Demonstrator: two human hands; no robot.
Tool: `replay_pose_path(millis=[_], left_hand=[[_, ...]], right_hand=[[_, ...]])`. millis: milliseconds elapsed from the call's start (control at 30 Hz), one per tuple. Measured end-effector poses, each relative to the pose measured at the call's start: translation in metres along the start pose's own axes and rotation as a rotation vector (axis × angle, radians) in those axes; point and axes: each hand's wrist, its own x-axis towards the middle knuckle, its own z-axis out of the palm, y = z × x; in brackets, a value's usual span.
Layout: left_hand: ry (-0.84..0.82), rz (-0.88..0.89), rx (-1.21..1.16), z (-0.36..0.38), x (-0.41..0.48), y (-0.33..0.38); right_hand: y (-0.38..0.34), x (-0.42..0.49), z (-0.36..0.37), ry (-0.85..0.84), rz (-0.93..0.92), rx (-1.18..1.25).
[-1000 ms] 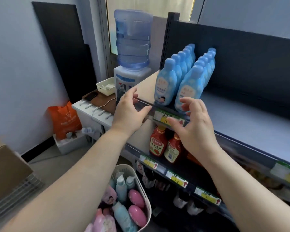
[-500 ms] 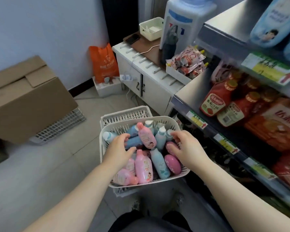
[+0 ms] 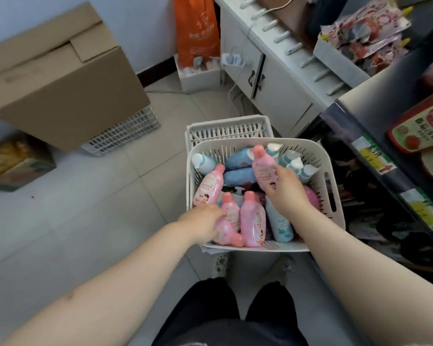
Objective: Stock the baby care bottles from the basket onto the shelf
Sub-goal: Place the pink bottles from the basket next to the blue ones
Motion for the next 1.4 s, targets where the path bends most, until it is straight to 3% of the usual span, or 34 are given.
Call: replay_pose_path(millis=[167, 400, 667, 933, 1100, 1400], left_hand=[[-0.061, 0.085, 0.190, -0.001, 0.007, 0.005], [0.006, 0.102, 0.251, -0.005, 0.009, 0.006], [0.212, -0.037, -0.250, -0.017, -0.002, -0.001], [0.403, 0.002, -0.852, -0.066, -0.013, 0.028], [0.426, 0.186, -1.005, -0.115, -0.031, 0.081], [0.391, 0.512, -0.955, -0.180, -0.052, 0.188]], right_hand=[[0.001, 0.033, 0.019, 0.047, 0.081, -0.017], [0.003, 0.052, 0.027, 0.043, 0.161, -0.006], [0.008, 0.024, 0.018, 0.128, 0.084, 0.225], [0.012, -0.036, -0.041, 0.100, 0.120, 0.580], [0.012, -0.078, -0.094, 0.173, 0.090, 0.692], [0.008, -0.143, -0.187, 0.456, -0.008, 0.776]])
